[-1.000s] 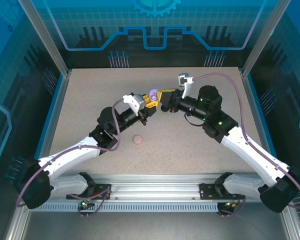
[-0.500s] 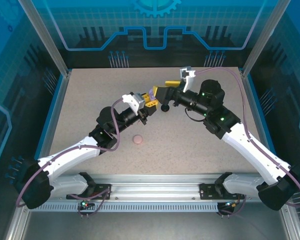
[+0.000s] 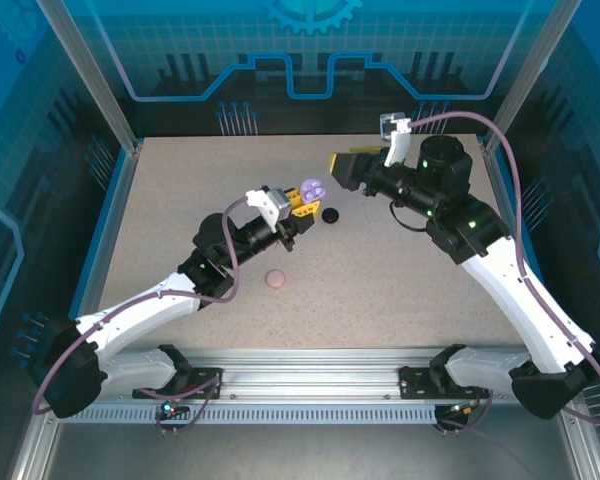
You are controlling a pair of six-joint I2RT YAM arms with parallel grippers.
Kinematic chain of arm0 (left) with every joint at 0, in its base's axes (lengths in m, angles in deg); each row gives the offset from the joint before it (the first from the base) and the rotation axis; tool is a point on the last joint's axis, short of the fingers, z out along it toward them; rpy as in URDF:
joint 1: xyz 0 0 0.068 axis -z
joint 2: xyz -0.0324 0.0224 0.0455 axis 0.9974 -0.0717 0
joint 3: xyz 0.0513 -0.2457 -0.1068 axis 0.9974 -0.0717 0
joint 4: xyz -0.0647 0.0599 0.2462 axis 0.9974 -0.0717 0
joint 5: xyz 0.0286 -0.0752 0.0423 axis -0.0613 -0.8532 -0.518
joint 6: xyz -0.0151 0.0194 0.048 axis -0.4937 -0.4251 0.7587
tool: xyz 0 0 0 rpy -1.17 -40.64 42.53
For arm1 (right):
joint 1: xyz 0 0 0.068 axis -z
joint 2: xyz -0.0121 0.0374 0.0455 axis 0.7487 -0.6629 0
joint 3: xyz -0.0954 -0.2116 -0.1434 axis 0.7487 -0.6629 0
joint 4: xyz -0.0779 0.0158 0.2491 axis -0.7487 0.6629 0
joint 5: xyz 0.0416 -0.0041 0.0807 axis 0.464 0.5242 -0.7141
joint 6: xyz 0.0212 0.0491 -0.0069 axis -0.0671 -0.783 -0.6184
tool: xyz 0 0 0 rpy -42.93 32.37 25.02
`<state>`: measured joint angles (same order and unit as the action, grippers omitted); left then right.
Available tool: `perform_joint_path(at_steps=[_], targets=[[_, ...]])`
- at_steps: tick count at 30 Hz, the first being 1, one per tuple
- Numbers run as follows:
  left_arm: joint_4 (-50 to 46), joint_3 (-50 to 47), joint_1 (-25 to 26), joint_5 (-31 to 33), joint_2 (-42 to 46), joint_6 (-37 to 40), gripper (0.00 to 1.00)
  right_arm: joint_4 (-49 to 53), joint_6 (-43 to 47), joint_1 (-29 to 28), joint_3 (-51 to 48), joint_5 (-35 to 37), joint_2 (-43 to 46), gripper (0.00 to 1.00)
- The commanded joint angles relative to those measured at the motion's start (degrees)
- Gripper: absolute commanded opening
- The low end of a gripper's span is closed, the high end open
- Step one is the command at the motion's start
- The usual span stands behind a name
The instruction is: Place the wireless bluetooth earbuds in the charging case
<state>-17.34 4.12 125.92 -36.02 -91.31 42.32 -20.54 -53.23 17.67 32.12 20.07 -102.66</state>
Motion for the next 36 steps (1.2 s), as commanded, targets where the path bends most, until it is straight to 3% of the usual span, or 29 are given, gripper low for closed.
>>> perform_joint_path(at_steps=[1, 5, 10, 22, 36], targets=[[-0.75, 0.41, 0.44, -3.66, 0.53, 0.42, 0.00, 12.17, 3.83, 0.97, 5.83, 1.20, -3.42, 0.43], [-2.34, 0.50, 0.40, -6.39, 0.01, 0.07, 0.00, 19.32, 6.21, 1.21, 14.09, 0.78, -9.22, 0.17], [-3.05, 0.93, 0.45, -8.80, -0.73, -0.71, 0.00, 27.03, 8.06, 1.19, 23.50, -3.09, -17.77, 0.07], [-1.63, 1.94, 0.49, -7.85, -2.51, -0.55, 0.00, 33.19, 10.10, -1.71, 26.31, -4.73, -23.33, 0.04], [-1.13, 2.88, 0.56, -5.65, -3.05, 0.22, 0.00, 32.69, 9.07, -5.85, 16.18, -3.54, -13.71, 0.01]])
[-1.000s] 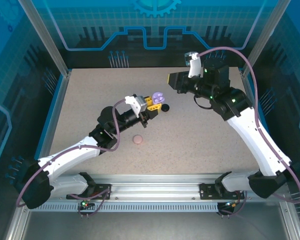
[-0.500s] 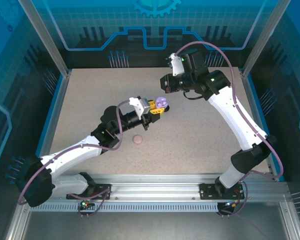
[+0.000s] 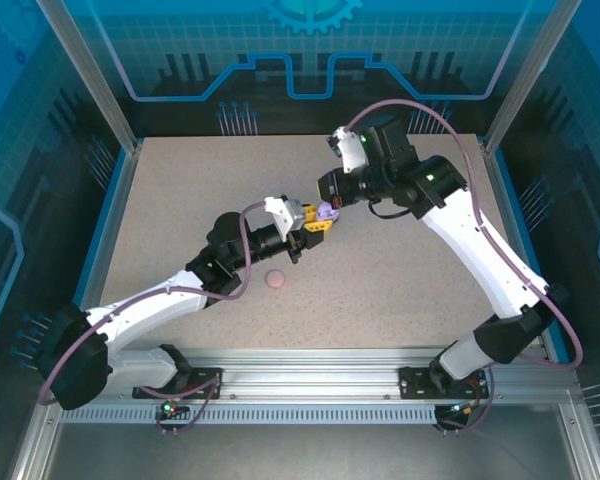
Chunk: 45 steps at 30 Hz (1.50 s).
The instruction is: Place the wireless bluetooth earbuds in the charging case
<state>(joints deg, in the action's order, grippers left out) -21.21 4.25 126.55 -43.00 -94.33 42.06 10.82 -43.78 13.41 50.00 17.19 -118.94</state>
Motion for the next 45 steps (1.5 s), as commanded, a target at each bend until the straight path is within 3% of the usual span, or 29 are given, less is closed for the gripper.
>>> perform_joint_path(at_steps=[1, 4, 8, 10, 14, 21, 26, 34, 45], targets=[[2.73, 2.76, -0.07, 1.45, -0.11, 0.50, 0.00, 1.22, -0.60, -1.53, -2.20, -0.20, 3.35, 0.01], [2.66, 2.93, -0.11, 1.60, -0.21, 0.29, 0.00, 0.75, -1.13, -1.36, -2.70, 1.13, 5.04, 0.01], [1.95, 2.97, -0.12, 1.79, -0.77, -1.12, 0.00, -1.61, -4.17, 0.93, -4.67, 6.13, 8.02, 0.08], [0.79, 2.81, -0.10, 2.55, -1.68, -2.08, 0.00, -3.98, -6.99, 4.07, -7.74, 8.42, 10.58, 0.20], [-1.93, 3.03, -0.11, 4.23, -4.78, -5.71, 0.00, -8.58, -11.74, 10.75, -16.65, 10.40, 15.34, 0.30], [-7.02, 8.51, -0.14, 3.87, -17.67, -19.71, 0.00, -14.58, -16.94, 17.00, -35.01, 10.76, 21.18, 0.55], [-10.89, 17.15, 0.11, 2.43, -29.92, -29.45, 0.00, -16.03, -19.23, 19.08, -42.91, 12.20, 23.81, 0.65], [-27.61, 39.91, 0.39, 1.09, -50.10, -38.82, 0.00, -16.11, -19.48, 22.47, -48.02, 12.55, 27.30, 0.68], [-48.09, 67.66, 0.38, 0.30, -70.05, -42.16, 0.00, -16.19, -18.49, 25.24, -48.85, 10.23, 28.47, 0.69]])
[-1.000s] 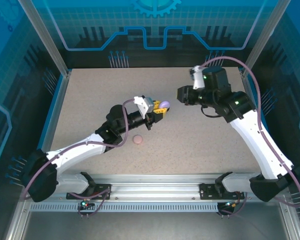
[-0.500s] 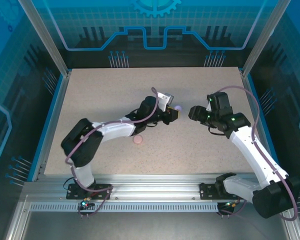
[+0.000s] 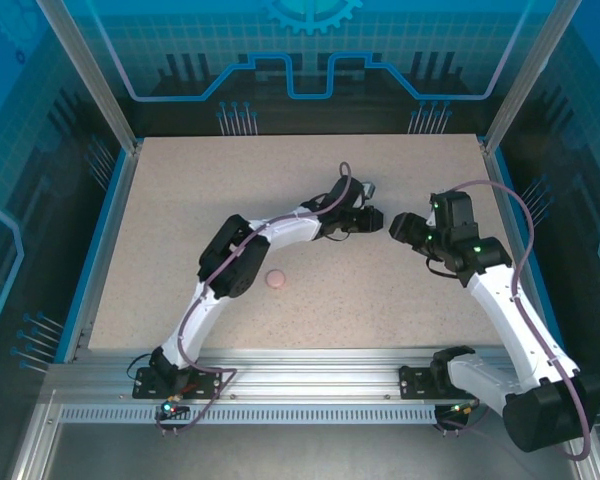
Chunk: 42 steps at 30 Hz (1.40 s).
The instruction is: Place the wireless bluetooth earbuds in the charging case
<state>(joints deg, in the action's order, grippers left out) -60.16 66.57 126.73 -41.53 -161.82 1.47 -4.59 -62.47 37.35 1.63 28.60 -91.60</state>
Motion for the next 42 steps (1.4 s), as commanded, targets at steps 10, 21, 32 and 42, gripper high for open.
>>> perform_joint_path(at_steps=[10, 21, 32, 42], targets=[[-27.40, 22.49, 0.22, 3.09, -11.32, 0.44, 0.29, -0.59, 0.63, 2.10, 0.35, -2.41, 1.59, 0.70], [-34.85, 24.37, 0.08, 12.13, -6.71, 6.92, 0.67, 1.51, 1.68, 2.54, 2.82, -1.89, 3.26, 0.78], [-35.37, 17.77, 0.08, 20.15, 9.39, 15.00, 0.99, 3.17, 2.30, 3.81, 3.55, -0.65, 5.50, 0.87], [-23.13, -4.46, 0.04, 30.03, 29.35, 17.26, 0.99, 3.48, 2.04, 4.61, 3.63, -0.81, 5.70, 0.95]])
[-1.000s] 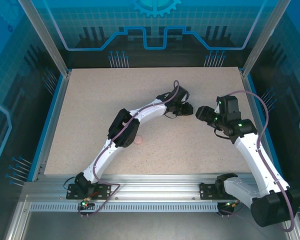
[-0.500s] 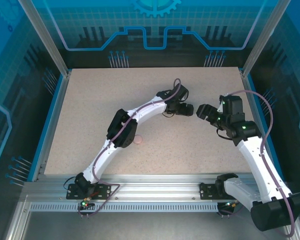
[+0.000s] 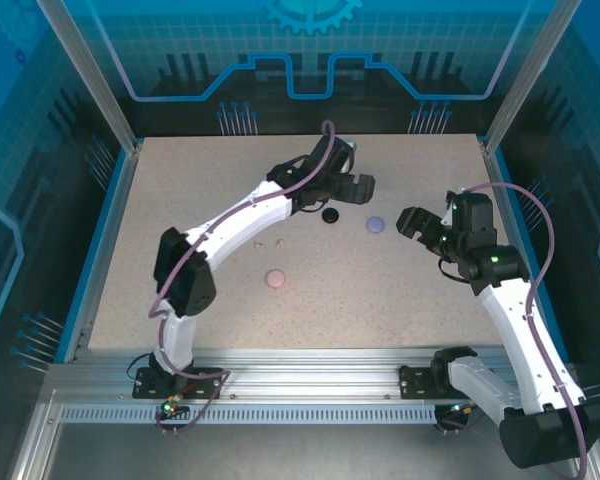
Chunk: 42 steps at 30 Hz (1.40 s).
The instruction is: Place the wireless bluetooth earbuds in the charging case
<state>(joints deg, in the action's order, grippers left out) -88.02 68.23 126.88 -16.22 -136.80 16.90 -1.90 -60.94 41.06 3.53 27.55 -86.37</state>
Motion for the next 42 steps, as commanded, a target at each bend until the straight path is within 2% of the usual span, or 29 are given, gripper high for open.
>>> perform_joint_path(at_steps=[1, 3, 8, 11, 16, 23, 27, 31, 36, 42], targets=[[7.36, -9.59, -0.11, 5.53, 6.92, 1.92, 0.99, 0.73, 0.51, 0.91, 1.81, 0.18, 0.31, 0.97], [12.11, -16.12, -0.21, 6.41, 11.24, 2.28, 0.99, 0.78, 0.43, 0.85, 1.89, -0.12, 0.05, 1.00], [21.20, -30.39, -0.93, 7.26, 22.48, 2.21, 0.99, 0.61, 0.15, 0.30, 1.86, -0.49, -1.15, 1.00], [24.07, -36.30, -1.18, 7.58, 27.67, 3.47, 0.99, 2.07, 0.20, -2.01, 2.33, 2.97, -2.65, 1.00], [25.15, -43.67, -2.33, 12.09, 33.71, 1.79, 0.99, 2.57, -0.73, -8.17, 2.18, 7.60, -6.61, 1.00], [32.36, -58.42, -7.49, 9.48, 44.61, -0.38, 0.99, 1.77, -3.87, -19.67, 2.48, 14.73, -14.11, 1.00], [35.11, -66.34, -12.10, 10.42, 52.07, -7.05, 0.99, 0.67, -5.24, -25.08, 4.23, 16.72, -19.67, 1.00], [34.49, -70.14, -15.26, 11.48, 57.66, -8.69, 0.99, 0.49, -5.82, -29.74, 7.99, 17.63, -26.61, 1.00], [32.16, -71.24, -16.07, 12.48, 60.45, -6.72, 0.99, 1.49, -5.99, -34.92, 14.99, 17.65, -36.41, 1.00], [26.44, -71.74, -20.12, 13.23, 62.74, -12.79, 0.99, 4.91, -5.19, -40.52, 26.22, 15.23, -48.99, 1.00]])
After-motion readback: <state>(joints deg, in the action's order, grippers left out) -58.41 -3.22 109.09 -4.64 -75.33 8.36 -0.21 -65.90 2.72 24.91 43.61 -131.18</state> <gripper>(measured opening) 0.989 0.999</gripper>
